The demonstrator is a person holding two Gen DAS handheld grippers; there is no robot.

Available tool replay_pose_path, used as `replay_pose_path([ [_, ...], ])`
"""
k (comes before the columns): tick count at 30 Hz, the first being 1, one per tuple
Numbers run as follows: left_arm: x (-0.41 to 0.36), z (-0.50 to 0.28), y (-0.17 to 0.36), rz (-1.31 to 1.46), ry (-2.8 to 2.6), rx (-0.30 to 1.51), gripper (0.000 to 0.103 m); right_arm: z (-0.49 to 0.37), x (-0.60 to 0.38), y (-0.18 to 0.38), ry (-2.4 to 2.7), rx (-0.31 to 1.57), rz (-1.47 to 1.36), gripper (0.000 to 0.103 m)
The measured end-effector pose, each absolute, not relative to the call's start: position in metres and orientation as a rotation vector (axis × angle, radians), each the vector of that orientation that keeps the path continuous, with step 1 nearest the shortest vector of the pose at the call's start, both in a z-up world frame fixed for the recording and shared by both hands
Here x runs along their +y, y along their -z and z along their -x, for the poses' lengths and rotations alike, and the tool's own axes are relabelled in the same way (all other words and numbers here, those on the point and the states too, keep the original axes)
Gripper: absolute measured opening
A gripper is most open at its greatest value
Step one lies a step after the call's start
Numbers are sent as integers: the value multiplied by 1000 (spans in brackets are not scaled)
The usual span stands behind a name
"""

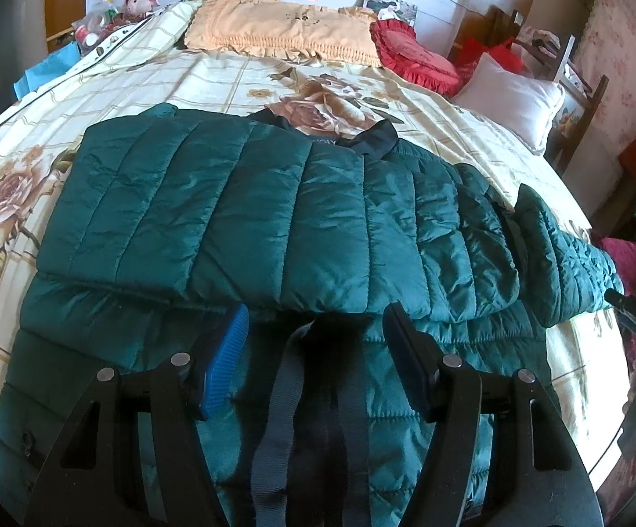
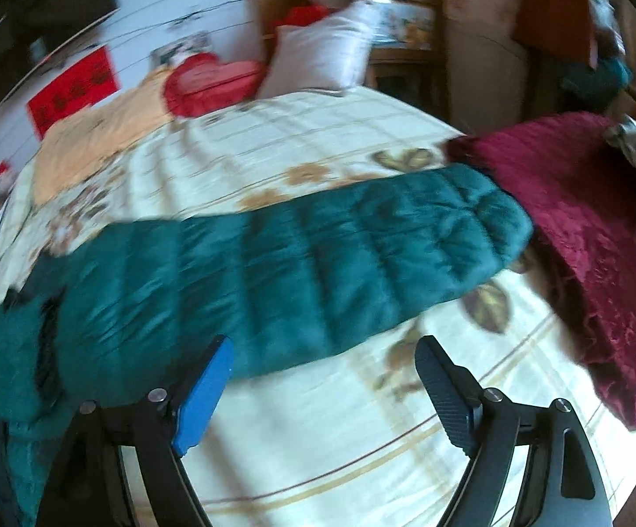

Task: Fold large clothes
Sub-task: 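Move the right tool along the other sleeve toward its cuff, then grasp the other sleeve cuff with the right tool and lift it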

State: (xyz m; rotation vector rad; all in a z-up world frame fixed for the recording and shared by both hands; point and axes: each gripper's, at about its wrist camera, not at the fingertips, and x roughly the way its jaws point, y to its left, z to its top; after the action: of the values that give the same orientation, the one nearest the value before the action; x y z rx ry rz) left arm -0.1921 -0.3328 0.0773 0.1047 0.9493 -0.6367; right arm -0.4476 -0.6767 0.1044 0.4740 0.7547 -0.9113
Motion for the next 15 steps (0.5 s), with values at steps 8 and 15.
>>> replay_pose_path([
  [8, -329, 190, -76, -92, 643, 957, 64, 492, -753, -101, 1134, 696, -585, 83],
  [15, -326, 191, -75, -103, 652, 968, 64, 506, -799, -95, 1204, 649, -693, 84],
])
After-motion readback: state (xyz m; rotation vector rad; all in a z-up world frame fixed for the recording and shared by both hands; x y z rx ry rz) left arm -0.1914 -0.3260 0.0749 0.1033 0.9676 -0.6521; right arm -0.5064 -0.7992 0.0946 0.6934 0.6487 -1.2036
